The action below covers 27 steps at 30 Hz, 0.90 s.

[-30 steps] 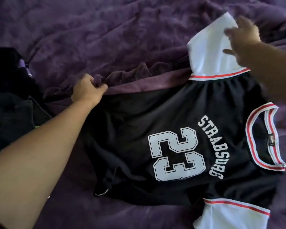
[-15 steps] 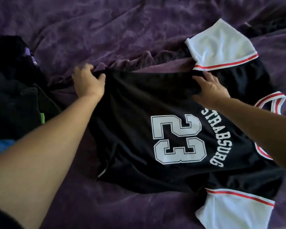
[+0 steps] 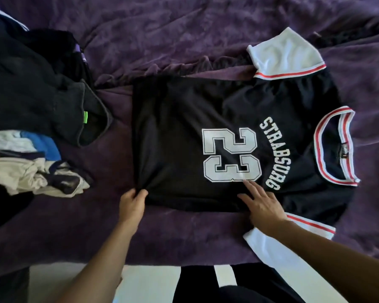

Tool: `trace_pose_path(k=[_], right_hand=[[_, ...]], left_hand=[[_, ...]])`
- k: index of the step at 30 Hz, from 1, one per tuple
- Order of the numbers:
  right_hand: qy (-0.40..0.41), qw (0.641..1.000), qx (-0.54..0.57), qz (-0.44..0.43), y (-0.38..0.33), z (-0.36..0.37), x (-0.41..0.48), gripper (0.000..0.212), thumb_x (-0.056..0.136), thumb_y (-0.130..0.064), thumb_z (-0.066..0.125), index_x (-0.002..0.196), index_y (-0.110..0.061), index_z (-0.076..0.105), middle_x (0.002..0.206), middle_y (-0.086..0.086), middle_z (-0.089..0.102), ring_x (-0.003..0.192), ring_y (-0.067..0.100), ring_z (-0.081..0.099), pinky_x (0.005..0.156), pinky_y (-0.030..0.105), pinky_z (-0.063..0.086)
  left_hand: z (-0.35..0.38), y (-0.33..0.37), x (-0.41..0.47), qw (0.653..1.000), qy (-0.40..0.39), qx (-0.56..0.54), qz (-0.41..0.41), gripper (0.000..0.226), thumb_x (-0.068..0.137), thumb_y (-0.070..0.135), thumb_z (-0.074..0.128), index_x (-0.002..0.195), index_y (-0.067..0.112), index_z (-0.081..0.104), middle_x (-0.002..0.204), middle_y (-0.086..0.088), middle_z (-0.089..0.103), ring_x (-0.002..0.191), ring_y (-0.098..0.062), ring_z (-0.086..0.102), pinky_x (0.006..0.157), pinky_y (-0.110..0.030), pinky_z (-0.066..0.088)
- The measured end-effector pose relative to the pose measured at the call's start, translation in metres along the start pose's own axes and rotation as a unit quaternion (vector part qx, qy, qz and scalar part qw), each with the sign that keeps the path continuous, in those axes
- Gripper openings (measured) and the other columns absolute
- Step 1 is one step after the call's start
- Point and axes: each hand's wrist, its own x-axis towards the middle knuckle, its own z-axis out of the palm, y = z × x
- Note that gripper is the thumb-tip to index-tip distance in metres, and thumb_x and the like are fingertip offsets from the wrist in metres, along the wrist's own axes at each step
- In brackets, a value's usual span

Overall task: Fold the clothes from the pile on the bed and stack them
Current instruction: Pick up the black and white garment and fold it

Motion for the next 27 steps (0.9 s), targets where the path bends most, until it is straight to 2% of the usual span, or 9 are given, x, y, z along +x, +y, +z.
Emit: trace_pose_path(k=[3, 7, 10, 14, 16, 18, 20, 23, 27], right_hand=[[0.001, 0.997, -0.026, 0.067, 0.023, -0.008, -0.014, 0.048, 0.090, -0.024, 0.050, 0.136, -0.033, 0.043, 0.157, 0.000, 0.018, 0.143, 0.021, 0.019, 0.106, 0.037, 0.032], [0.032, 0.989, -0.024, 0.139, 0.054, -0.010, -0.043, 0.041, 0.091, -0.026, 0.046, 0.132, -0.032, 0.050, 0.149, -0.002, 0.034, 0.135, 0.021, 0.032, 0.101, 0.036, 0.037], [0.088, 0.987, 0.012, 0.135, 0.060, 0.001, -0.069, 0.040, 0.089, -0.039, 0.053, 0.128, -0.032, 0.054, 0.142, -0.005, 0.043, 0.129, 0.019, 0.040, 0.098, 0.035, 0.039], [0.017, 0.995, 0.030, 0.096, 0.045, 0.039, -0.096, 0.074, 0.077, -0.073, 0.055, 0.141, -0.038, 0.041, 0.151, -0.007, 0.033, 0.136, 0.018, 0.034, 0.106, 0.037, 0.033], [-0.020, 0.995, -0.012, 0.092, 0.040, 0.061, -0.105, 0.058, 0.086, -0.063, 0.051, 0.138, -0.038, 0.045, 0.155, -0.010, 0.027, 0.140, 0.016, 0.028, 0.108, 0.035, 0.029], [0.025, 0.992, 0.022, 0.118, 0.038, 0.075, -0.112, 0.031, 0.097, -0.042, 0.046, 0.122, -0.031, 0.060, 0.146, -0.011, 0.044, 0.131, 0.015, 0.041, 0.102, 0.031, 0.033], [0.067, 0.983, 0.084, 0.150, 0.039, 0.080, -0.117, 0.026, 0.099, -0.031, 0.045, 0.113, -0.022, 0.064, 0.128, -0.002, 0.062, 0.112, 0.023, 0.058, 0.089, 0.032, 0.040], [0.119, 0.943, 0.231, 0.206, 0.053, 0.063, -0.110, 0.021, 0.099, -0.023, 0.046, 0.100, -0.008, 0.061, 0.103, 0.015, 0.067, 0.092, 0.033, 0.061, 0.072, 0.034, 0.040], [0.327, 0.802, 0.428, 0.258, 0.090, 0.008, -0.068, 0.018, 0.090, -0.026, 0.054, 0.085, -0.011, 0.061, 0.070, 0.001, 0.059, 0.068, 0.016, 0.052, 0.062, 0.027, 0.039]], left_hand=[[-0.030, -0.008, -0.011, 0.999, -0.014, 0.029, -0.014, 0.028, 0.083, 0.022, 0.061, 0.076, -0.005, 0.065, 0.073, -0.013, 0.064, 0.072, -0.027, 0.059, 0.065, -0.043, 0.045], [-0.062, -0.024, -0.020, 0.969, 0.074, 0.230, -0.040, 0.026, 0.085, 0.027, 0.062, 0.082, 0.002, 0.069, 0.095, -0.022, 0.068, 0.092, -0.039, 0.062, 0.078, -0.042, 0.050], [-0.056, -0.021, -0.032, 0.943, 0.148, 0.290, 0.076, 0.012, 0.080, 0.018, 0.065, 0.088, 0.009, 0.068, 0.098, -0.021, 0.065, 0.094, -0.041, 0.060, 0.075, -0.045, 0.053], [0.010, -0.017, -0.067, 0.886, 0.004, 0.337, 0.320, 0.004, 0.077, 0.014, 0.067, 0.080, 0.016, 0.065, 0.088, -0.005, 0.065, 0.086, -0.031, 0.061, 0.067, -0.036, 0.046], [0.045, -0.026, -0.078, 0.828, -0.072, 0.412, 0.373, 0.014, 0.082, 0.023, 0.064, 0.096, 0.021, 0.067, 0.100, -0.001, 0.062, 0.098, -0.025, 0.057, 0.078, -0.036, 0.044], [0.068, -0.036, -0.077, 0.780, -0.089, 0.486, 0.383, 0.029, 0.085, 0.030, 0.062, 0.113, 0.024, 0.061, 0.114, -0.001, 0.055, 0.108, -0.024, 0.051, 0.086, -0.037, 0.042], [0.080, -0.044, -0.072, 0.759, -0.068, 0.525, 0.380, 0.038, 0.085, 0.031, 0.062, 0.122, 0.024, 0.054, 0.120, -0.003, 0.050, 0.113, -0.024, 0.047, 0.089, -0.038, 0.041], [0.089, -0.050, -0.061, 0.748, -0.007, 0.532, 0.397, 0.044, 0.082, 0.029, 0.066, 0.122, 0.023, 0.050, 0.119, -0.005, 0.048, 0.111, -0.026, 0.046, 0.087, -0.038, 0.040], [0.099, -0.052, -0.046, 0.759, 0.041, 0.495, 0.421, 0.044, 0.080, 0.024, 0.070, 0.119, 0.017, 0.051, 0.113, -0.011, 0.051, 0.105, -0.031, 0.048, 0.082, -0.043, 0.041]])
